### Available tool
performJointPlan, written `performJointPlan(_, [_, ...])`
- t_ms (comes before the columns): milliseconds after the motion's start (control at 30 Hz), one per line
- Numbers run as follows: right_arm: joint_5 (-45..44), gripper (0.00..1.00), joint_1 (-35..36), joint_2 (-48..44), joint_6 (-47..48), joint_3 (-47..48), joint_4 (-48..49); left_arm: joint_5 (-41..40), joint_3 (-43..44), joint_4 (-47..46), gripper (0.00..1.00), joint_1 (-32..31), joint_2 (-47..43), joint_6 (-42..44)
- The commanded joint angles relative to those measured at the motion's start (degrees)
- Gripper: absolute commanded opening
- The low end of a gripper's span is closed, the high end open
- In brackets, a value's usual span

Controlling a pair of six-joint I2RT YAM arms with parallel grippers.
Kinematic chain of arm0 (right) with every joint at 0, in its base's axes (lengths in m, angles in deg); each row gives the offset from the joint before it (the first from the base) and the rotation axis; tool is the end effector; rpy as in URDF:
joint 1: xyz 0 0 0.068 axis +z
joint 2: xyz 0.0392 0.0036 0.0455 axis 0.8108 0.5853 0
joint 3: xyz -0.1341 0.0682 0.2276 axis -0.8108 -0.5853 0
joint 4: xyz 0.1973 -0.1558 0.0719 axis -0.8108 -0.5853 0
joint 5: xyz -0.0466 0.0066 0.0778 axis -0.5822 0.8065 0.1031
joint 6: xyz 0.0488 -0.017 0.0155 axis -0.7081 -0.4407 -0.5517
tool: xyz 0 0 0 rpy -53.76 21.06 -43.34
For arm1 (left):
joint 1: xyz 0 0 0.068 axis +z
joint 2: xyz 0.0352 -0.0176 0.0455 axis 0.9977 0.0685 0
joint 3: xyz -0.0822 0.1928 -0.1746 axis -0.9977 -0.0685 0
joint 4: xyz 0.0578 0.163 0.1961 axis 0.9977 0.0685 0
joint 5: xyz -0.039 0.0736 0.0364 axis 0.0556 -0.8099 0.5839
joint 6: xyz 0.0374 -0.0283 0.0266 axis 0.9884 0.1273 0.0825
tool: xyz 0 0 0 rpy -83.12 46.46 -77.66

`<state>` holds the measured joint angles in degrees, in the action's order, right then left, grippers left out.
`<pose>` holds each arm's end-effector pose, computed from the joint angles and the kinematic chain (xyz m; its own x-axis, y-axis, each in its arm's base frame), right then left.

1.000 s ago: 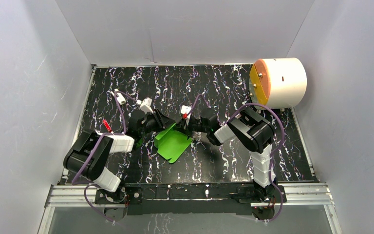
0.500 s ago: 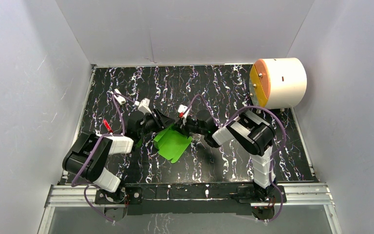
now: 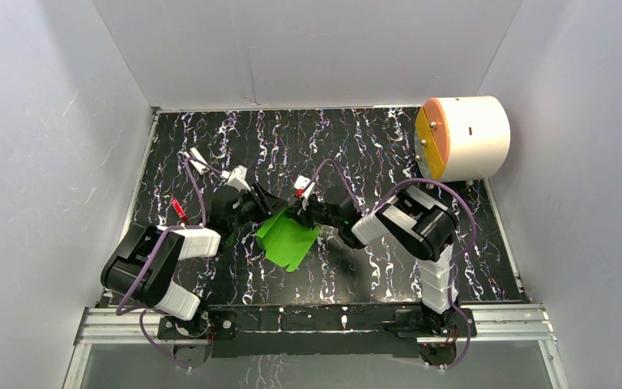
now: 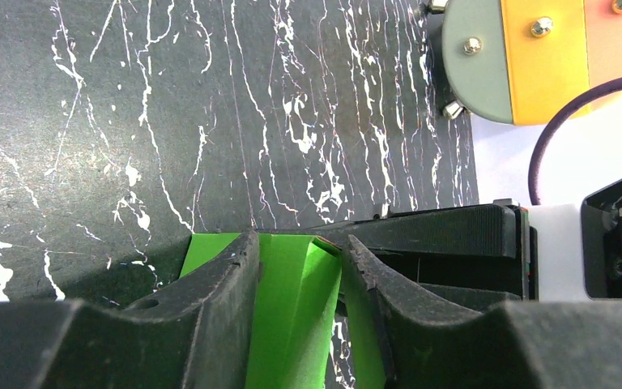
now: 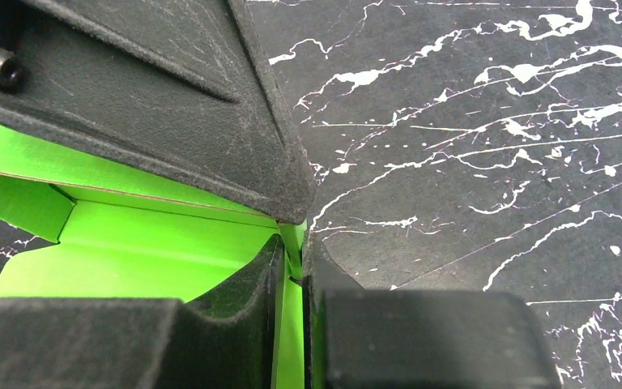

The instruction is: Fold the paper box

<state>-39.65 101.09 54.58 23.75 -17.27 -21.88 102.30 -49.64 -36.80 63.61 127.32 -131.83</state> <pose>0.2510 0.2831 0.1289 -0.0311 -0.1633 -0.9861 -0.8996 0.4346 -0.0436 0.2493 -0.1150 0.1625 -0.6366 -0.5164 -0.5728 0.2438 0.5699 -0.7847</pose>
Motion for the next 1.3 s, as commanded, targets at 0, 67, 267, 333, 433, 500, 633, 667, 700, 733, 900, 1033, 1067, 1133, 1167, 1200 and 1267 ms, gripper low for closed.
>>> performJointPlan(0, [0.1, 0.14, -0.4, 0.6, 0.5, 1.0, 10.1, 8.0, -1.0, 7.7, 0.32, -2.1, 0.2, -0.6])
performJointPlan(67, [0.9, 0.16, -0.4, 1.0, 0.9, 1.1, 10.9, 8.5, -0.9, 7.1, 0.30, -2.1, 0.5, -0.7])
performJointPlan(267, [1.3, 0.22, -0.4, 2.2, 1.4, 1.8, 12.9, 9.4, -0.9, 6.1, 0.29, -2.1, 1.2, -1.6])
performJointPlan(333, [1.6, 0.25, -0.4, 2.6, 1.4, 1.9, 13.5, 9.5, -0.8, 6.0, 0.29, -2.1, 1.3, -1.8])
performJointPlan(433, [1.8, 0.26, -0.4, 2.9, 1.6, 1.9, 14.6, 9.7, -0.7, 5.8, 0.29, -2.1, 1.6, -2.0])
performJointPlan(500, [1.7, 0.26, -0.4, 3.1, 1.7, 2.0, 15.2, 10.0, -0.6, 5.5, 0.29, -2.1, 2.0, -2.1])
performJointPlan(633, [1.1, 0.19, -0.4, 3.2, 2.3, 2.5, 14.4, 10.2, -0.7, 5.1, 0.29, -2.0, 2.2, -2.6])
performJointPlan(667, [1.0, 0.17, -0.4, 3.1, 2.3, 2.3, 14.7, 10.4, -0.6, 5.1, 0.30, -2.0, 2.2, -2.7])
performJointPlan(700, [0.6, 0.17, -0.4, 3.0, 2.3, 2.2, 14.8, 10.4, -0.7, 5.1, 0.31, -2.0, 2.1, -2.8])
performJointPlan(733, [-0.3, 0.15, -0.4, 2.8, 1.8, 2.1, 14.7, 10.5, -0.7, 5.1, 0.31, -2.0, 2.1, -2.8])
performJointPlan(900, [-8.3, 0.11, -0.4, 1.8, -0.8, 2.7, 11.8, 10.1, -1.6, 5.1, 0.37, -2.0, 1.3, -3.8])
performJointPlan(1033, [-13.0, 0.08, -0.4, 0.7, -2.4, 3.2, 7.9, 9.6, -2.6, 5.2, 0.42, -2.0, 0.4, -4.5])
performJointPlan(1067, [-14.6, 0.08, -0.4, 0.3, -2.8, 3.4, 6.8, 9.5, -2.8, 5.2, 0.44, -2.0, 0.2, -4.6])
performJointPlan(1133, [-16.3, 0.07, -0.3, -0.2, -3.4, 3.6, 5.1, 9.2, -3.1, 5.4, 0.46, -2.0, -0.3, -4.7])
performJointPlan(1167, [-18.3, 0.07, -0.3, -0.5, -3.6, 3.7, 4.2, 8.9, -3.2, 5.8, 0.47, -2.0, -0.6, -4.6])
performJointPlan(1200, [-19.2, 0.07, -0.2, -0.8, -3.8, 3.8, 3.4, 8.7, -3.2, 6.3, 0.48, -2.0, -1.0, -4.5])
performJointPlan(1267, [-20.9, 0.08, -0.2, -1.3, -4.7, 4.0, 1.6, 8.2, -3.0, 7.4, 0.49, -2.0, -1.8, -4.5])
